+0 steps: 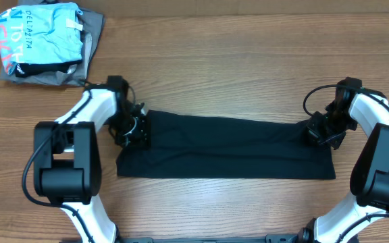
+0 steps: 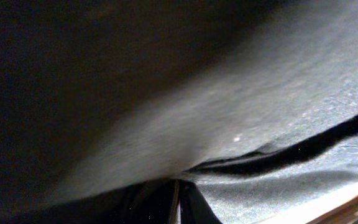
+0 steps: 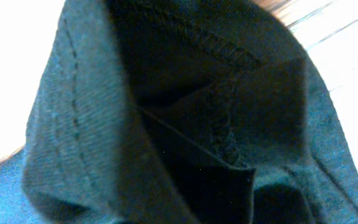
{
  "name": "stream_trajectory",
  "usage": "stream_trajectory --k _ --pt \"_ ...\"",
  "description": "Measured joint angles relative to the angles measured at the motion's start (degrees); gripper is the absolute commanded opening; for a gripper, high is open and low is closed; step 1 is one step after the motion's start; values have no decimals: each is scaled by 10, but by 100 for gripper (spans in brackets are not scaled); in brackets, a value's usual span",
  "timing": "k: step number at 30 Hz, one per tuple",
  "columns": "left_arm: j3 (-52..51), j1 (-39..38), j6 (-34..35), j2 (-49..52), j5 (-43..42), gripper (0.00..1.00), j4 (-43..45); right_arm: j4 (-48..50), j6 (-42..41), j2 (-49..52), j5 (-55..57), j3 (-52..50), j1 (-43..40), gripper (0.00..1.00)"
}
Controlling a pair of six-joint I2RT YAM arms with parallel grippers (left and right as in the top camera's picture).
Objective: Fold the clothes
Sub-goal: 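Grasp the strip ends and pull them outward with both grippers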
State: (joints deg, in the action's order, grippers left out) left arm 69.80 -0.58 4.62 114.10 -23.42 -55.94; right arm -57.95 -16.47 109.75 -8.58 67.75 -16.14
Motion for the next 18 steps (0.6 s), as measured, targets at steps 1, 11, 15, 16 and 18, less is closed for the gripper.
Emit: stream_trajectory --k 1,11,15,16,18 --pt "-3 9 2 -1 -5 6 3 1 0 0 -2 0 0 5" --pt "-11 124 28 -3 -19 6 20 72 -2 0 -75 -7 34 11" --pt "-11 161 28 -3 -19 6 21 106 -7 0 -81 -7 67 11" --pt "-11 174 28 -3 -17 6 21 109 -9 0 -81 -7 74 9" --pt "-7 193 29 -3 -12 5 20 114 -10 0 -80 -7 84 5"
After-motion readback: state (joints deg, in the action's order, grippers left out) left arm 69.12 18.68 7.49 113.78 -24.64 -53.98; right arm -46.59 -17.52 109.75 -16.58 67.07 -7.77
